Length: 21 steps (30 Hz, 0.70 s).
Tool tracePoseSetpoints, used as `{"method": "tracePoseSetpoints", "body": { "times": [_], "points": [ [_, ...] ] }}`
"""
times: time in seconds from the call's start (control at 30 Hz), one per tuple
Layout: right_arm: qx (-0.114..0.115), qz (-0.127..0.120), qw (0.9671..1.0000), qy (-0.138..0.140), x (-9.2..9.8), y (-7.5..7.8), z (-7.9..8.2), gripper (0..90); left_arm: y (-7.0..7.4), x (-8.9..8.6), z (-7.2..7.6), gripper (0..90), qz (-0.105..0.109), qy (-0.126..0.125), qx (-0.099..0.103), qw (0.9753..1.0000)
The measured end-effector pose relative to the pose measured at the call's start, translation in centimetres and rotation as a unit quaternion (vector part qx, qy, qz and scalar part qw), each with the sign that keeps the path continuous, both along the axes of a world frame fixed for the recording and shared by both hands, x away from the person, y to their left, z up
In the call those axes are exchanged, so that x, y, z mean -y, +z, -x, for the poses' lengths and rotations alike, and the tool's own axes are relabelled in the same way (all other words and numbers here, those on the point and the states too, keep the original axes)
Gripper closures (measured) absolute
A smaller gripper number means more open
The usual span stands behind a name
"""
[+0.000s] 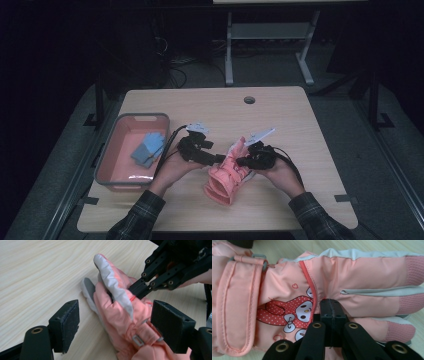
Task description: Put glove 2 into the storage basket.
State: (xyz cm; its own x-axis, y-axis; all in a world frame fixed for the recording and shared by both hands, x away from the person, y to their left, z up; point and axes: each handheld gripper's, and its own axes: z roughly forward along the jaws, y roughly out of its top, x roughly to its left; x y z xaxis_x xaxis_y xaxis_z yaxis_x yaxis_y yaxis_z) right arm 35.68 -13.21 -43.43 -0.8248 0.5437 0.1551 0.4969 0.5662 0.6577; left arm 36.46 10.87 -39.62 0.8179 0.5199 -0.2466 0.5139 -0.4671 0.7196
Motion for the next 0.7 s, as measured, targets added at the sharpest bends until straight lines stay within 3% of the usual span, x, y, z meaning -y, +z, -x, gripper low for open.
{"method": "tracePoseSetpoints", "body": {
  "times": [0.27, 0.47, 0.53, 0.67, 0.7],
  "points": [
    [0.005, 0.006, 1.0000, -0.002, -0.1, -0.3, 0.3, 90.0, -1.7, 2.3, -0.9, 20.1, -0.010, -0.012, -0.032, 0.9994],
    [0.010, 0.006, 0.9999, 0.002, 0.2, -0.5, 0.5, 90.0, -3.2, 3.3, -1.3, 16.3, -0.024, -0.029, -0.059, 0.9975],
    [0.009, 0.004, 1.0000, 0.002, 0.3, -0.6, 0.6, 90.0, -3.7, 3.5, -1.4, 14.4, -0.028, -0.034, -0.070, 0.9966],
    [0.009, 0.004, 0.9999, 0.005, 0.5, -0.8, 0.8, 90.0, -5.1, 3.9, -1.6, 12.7, -0.016, -0.040, -0.116, 0.9923],
    [0.007, 0.003, 1.0000, 0.004, 0.5, -0.8, 0.8, 90.0, -5.6, 4.2, -1.5, 12.9, -0.027, -0.045, -0.124, 0.9909]
  ]
}}
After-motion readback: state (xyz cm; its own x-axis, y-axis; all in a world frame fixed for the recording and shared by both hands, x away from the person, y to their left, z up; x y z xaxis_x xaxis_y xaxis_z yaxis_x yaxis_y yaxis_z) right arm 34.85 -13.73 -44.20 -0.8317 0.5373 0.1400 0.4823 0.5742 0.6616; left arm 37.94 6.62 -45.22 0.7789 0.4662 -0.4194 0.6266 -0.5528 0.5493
